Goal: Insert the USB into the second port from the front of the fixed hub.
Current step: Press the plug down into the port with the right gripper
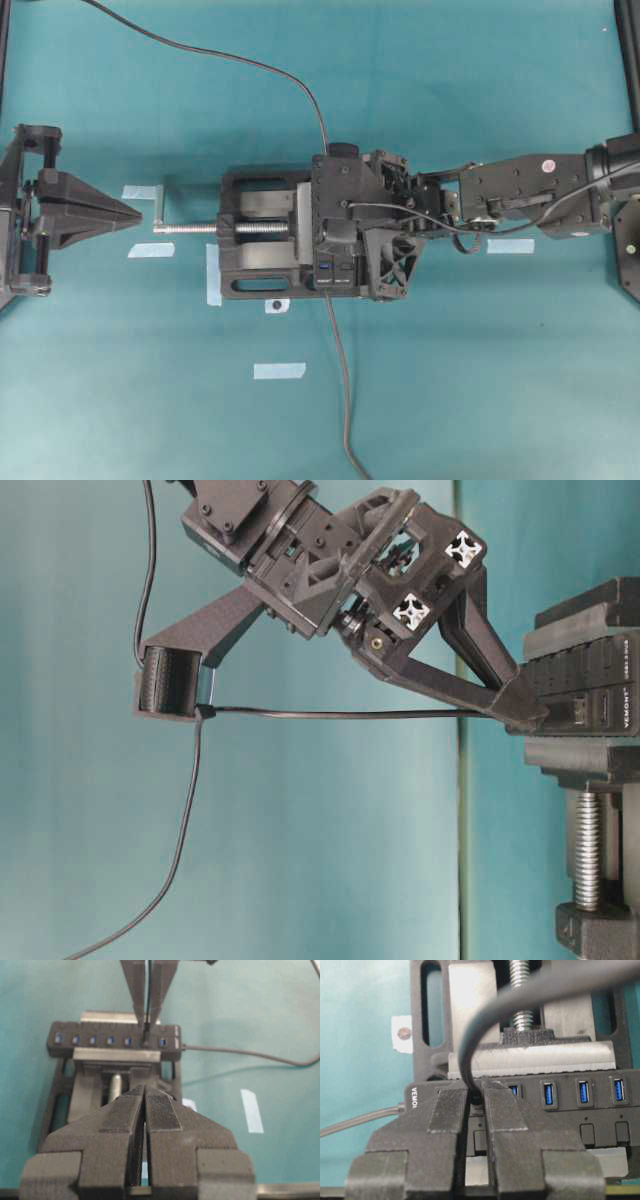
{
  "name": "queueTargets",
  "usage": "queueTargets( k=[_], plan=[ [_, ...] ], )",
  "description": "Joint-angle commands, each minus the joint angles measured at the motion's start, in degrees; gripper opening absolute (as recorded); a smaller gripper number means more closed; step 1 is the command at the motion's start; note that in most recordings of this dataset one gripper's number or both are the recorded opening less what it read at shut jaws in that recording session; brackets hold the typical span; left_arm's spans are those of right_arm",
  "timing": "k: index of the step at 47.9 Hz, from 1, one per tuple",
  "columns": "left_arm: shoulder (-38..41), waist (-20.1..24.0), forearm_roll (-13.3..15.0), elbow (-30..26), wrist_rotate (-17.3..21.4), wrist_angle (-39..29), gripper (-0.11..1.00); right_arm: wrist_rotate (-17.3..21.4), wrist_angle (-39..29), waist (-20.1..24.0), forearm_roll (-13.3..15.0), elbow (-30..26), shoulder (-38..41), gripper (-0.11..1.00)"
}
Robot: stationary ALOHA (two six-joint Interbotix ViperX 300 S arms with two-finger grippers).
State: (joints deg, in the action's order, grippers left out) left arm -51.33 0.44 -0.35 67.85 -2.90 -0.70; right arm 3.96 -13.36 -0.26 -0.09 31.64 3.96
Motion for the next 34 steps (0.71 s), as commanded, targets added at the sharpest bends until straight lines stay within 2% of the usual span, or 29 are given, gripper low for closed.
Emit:
queueTargets(
  k=[1, 34],
  plan=[
    [0.2, 0.1, -0.1, -0.7, -0.1, 0.5, 0.00, 0.5, -0.1, 0.1, -0.1, -0.3, -0.5, 0.07],
    [0.2, 0.1, -0.1, -0.6, -0.1, 0.5, 0.00, 0.6, -2.2, 1.0, 0.0, -0.2, 1.8, 0.07]
  ],
)
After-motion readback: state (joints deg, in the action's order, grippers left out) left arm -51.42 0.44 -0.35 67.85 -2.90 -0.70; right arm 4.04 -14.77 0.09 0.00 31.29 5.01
